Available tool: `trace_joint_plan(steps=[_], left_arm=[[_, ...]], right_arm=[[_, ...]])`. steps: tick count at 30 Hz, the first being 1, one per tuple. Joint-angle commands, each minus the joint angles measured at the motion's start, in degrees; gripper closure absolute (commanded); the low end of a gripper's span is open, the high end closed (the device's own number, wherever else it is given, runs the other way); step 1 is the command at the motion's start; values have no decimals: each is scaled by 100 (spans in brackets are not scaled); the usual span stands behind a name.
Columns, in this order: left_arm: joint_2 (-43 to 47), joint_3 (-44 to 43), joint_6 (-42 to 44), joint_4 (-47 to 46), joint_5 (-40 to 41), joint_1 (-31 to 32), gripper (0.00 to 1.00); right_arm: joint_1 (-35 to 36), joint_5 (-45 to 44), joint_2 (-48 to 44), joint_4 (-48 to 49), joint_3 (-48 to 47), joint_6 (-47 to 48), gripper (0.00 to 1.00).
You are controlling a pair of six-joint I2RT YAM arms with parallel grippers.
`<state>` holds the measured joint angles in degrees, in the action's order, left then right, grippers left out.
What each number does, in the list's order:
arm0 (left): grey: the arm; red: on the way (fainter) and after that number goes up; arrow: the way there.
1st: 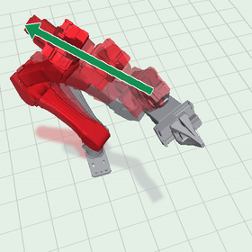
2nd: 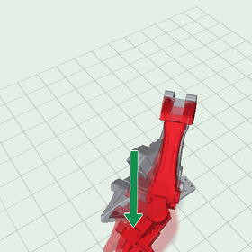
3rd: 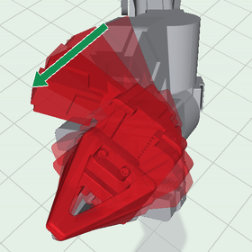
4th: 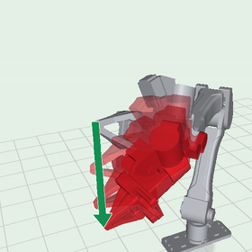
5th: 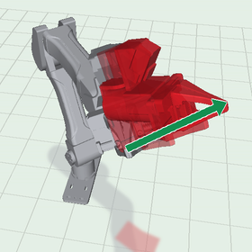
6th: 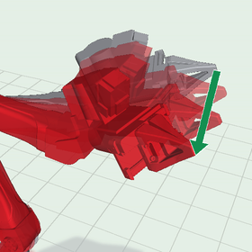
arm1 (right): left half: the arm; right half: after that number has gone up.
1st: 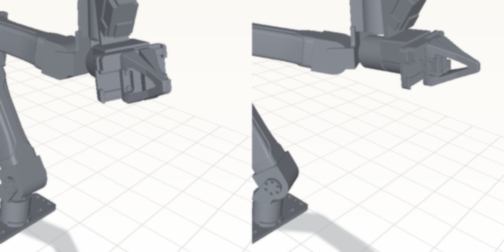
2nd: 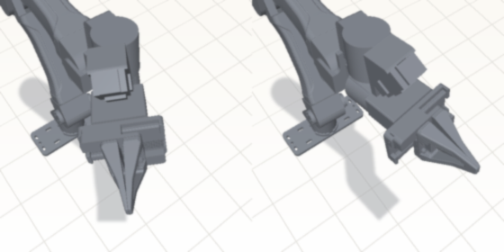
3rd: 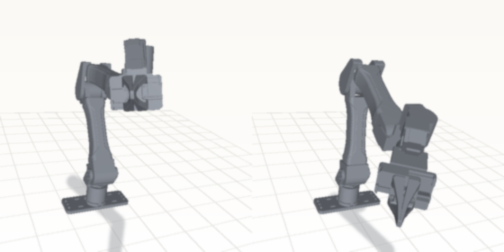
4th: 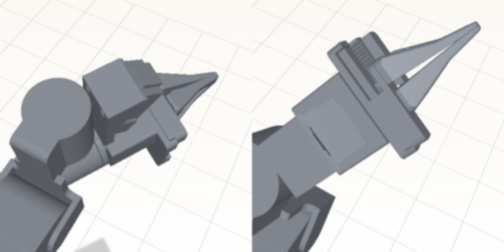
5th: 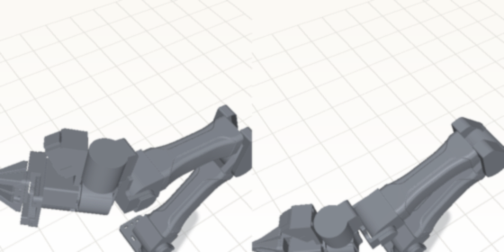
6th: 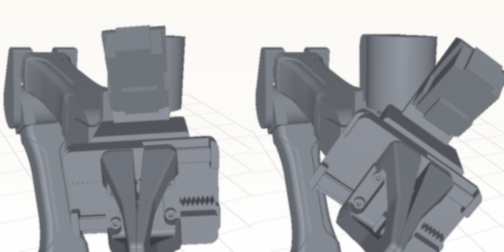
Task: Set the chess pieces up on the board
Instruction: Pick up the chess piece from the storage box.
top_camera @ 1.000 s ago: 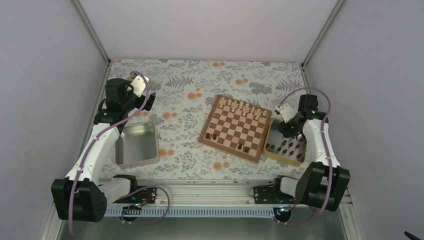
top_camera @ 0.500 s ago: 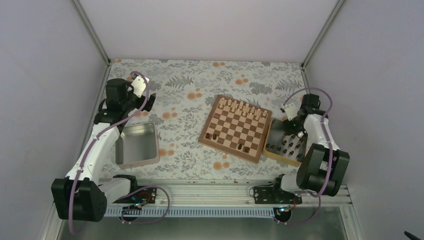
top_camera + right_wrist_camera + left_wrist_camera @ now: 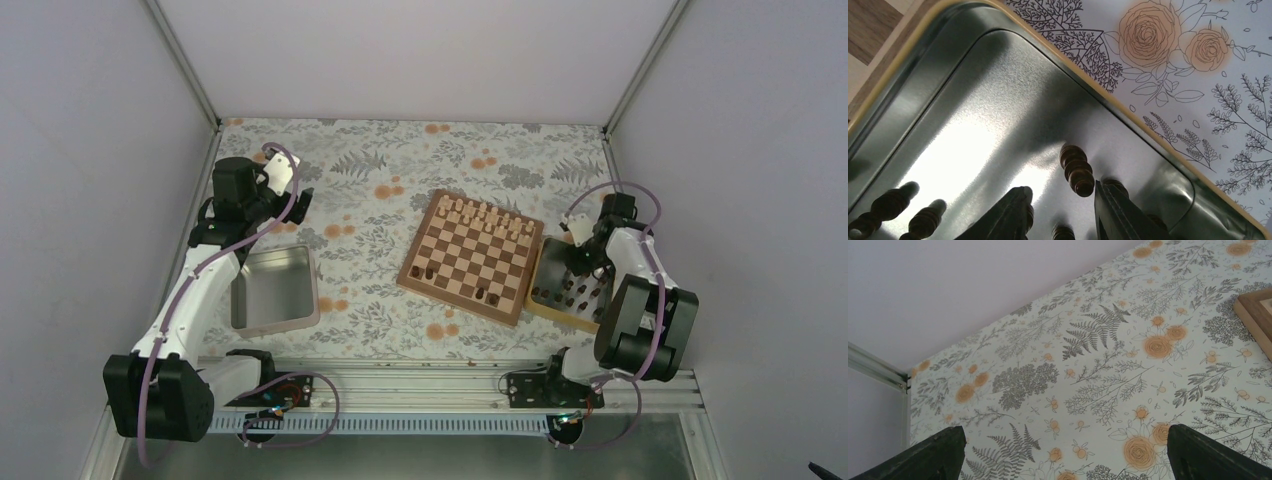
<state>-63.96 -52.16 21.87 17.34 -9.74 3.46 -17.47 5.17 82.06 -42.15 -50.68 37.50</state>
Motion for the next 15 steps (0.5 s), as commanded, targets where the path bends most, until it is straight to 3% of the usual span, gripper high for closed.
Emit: trace_joint_plan(steps=[1, 15], left_arm=[[-28, -2, 10, -31, -132, -21, 0], [31, 8, 2, -4, -167, -23, 0]], right_arm=[[-95, -34, 61, 144, 57, 30, 63], [-199, 104, 418, 369, 47, 84, 68]])
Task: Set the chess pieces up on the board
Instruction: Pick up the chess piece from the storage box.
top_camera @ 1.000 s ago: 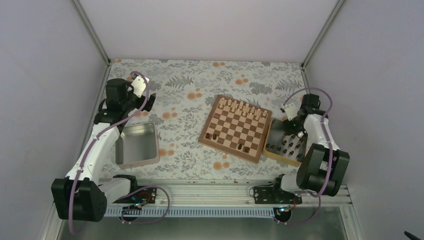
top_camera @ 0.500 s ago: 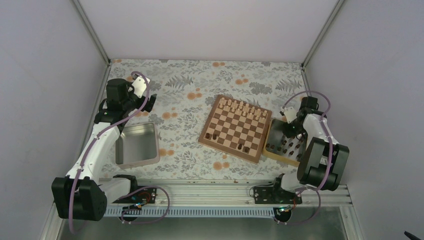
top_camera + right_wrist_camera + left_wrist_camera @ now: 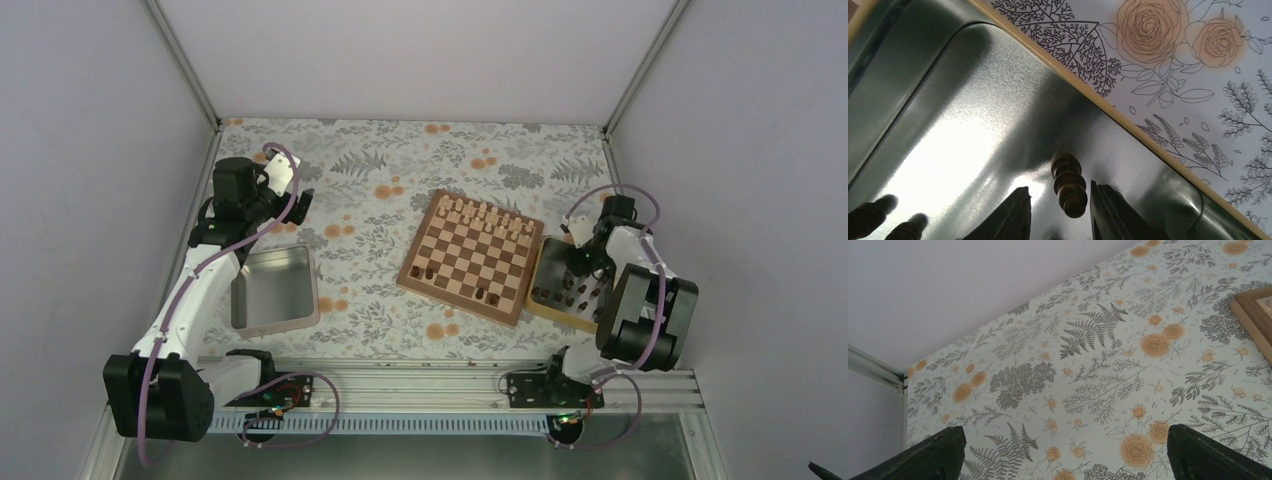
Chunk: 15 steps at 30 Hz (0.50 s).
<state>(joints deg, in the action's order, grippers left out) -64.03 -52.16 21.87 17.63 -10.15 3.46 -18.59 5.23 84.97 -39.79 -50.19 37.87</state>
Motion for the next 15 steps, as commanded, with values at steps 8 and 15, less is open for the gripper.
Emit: trace_joint_plan(steps=[8, 15], left_arm=[[40, 35, 10, -60, -130, -26, 0], [49, 31, 3, -51, -127, -22, 0]], right_arm=[[-84, 185, 211, 225, 0, 63, 79], [-83, 267, -41, 48, -149, 98, 85]])
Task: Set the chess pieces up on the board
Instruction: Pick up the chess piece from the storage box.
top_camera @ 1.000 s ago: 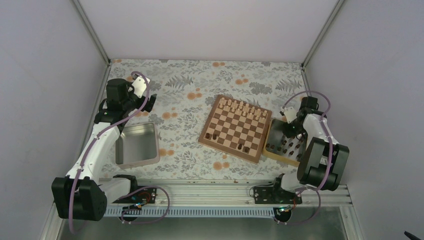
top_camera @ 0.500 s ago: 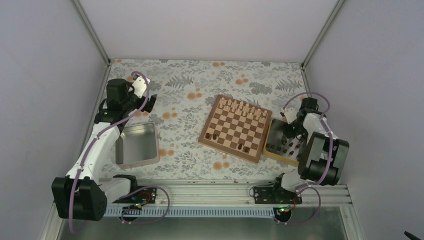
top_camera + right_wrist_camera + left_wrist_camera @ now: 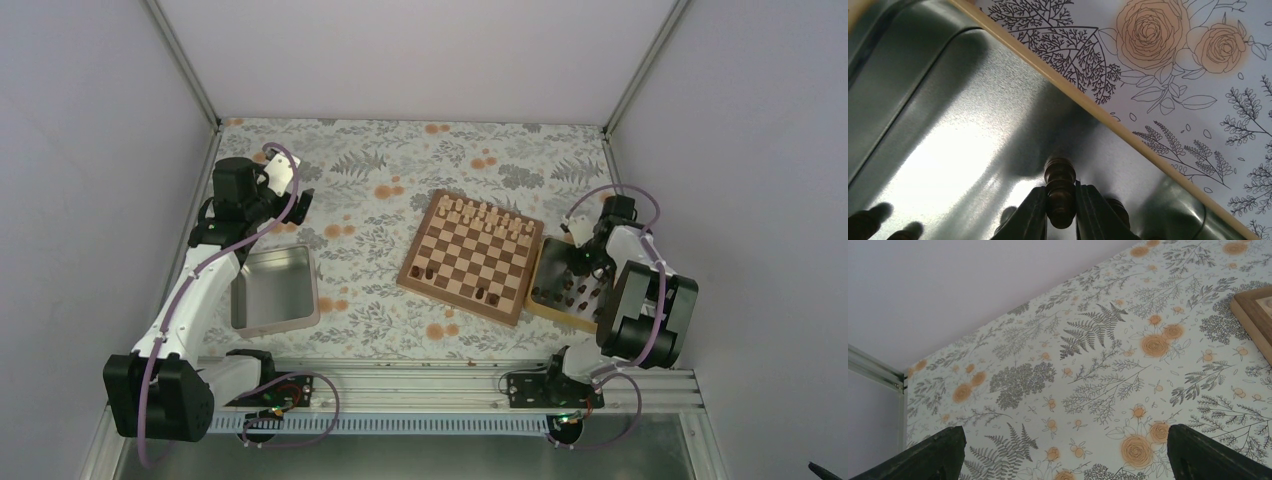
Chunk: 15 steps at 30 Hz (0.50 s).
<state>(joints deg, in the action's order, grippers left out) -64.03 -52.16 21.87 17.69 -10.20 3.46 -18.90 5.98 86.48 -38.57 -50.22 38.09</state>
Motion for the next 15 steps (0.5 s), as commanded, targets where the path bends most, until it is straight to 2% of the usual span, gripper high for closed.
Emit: trace_joint_plan(steps=[1, 11, 15], left_arm=[[55, 35, 2, -62, -123, -22, 0], [58, 47, 2, -69, -132, -27, 0], [58, 40, 3, -72, -132, -23, 0]], right_arm=[[-53, 220, -245, -129, -194, 89, 86], [-53, 232, -593, -674, -507, 178, 88], [11, 583, -833, -1134, -872, 182, 88]])
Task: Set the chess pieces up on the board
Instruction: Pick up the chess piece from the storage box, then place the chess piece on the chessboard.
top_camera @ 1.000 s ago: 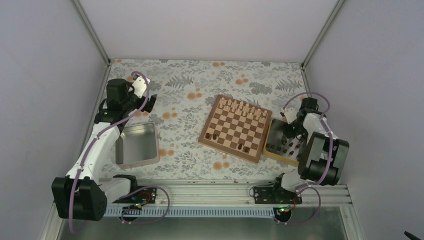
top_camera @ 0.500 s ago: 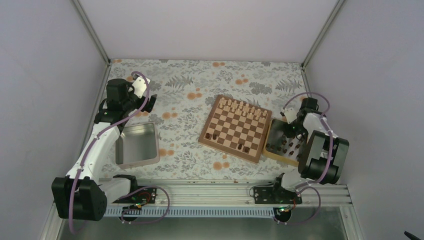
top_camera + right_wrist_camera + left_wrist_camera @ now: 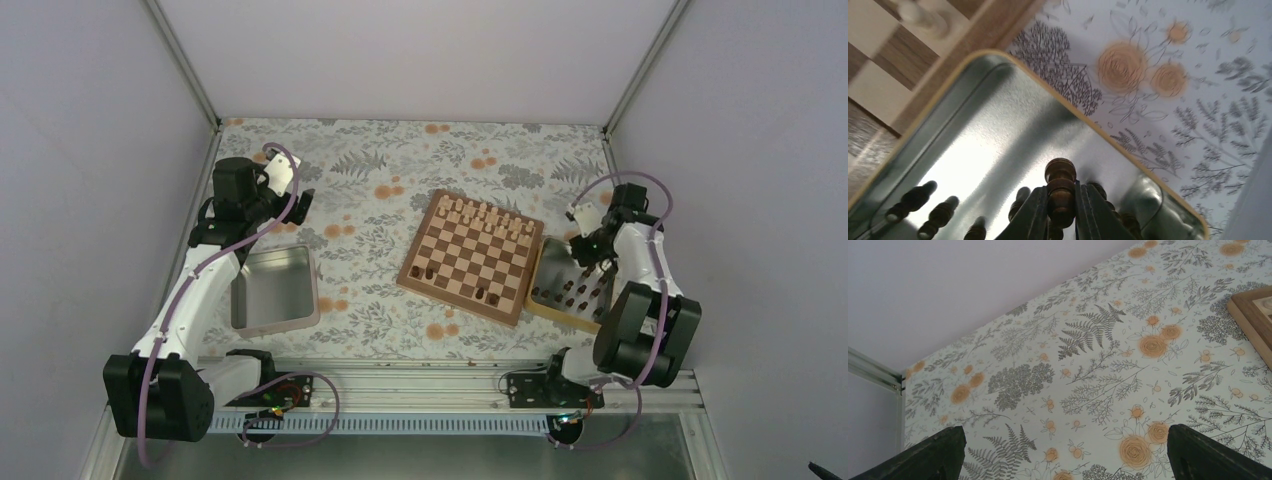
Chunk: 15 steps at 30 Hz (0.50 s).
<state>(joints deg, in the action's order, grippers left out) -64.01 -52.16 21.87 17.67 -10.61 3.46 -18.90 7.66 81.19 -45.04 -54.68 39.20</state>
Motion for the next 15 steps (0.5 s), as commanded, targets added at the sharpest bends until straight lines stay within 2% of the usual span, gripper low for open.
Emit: trace_joint_plan(steps=[1, 8, 15], left_arm=[[52, 33, 2, -72, -95, -21, 0], [5, 5, -7, -72, -94, -23, 0], [-3, -9, -16, -85, -48, -22, 0]], right_arm=[[86, 468, -370, -624, -532, 44, 88], [1063, 705, -745, -1319, -1115, -251, 88], [2469, 754, -647, -1505, -1442, -762, 88]])
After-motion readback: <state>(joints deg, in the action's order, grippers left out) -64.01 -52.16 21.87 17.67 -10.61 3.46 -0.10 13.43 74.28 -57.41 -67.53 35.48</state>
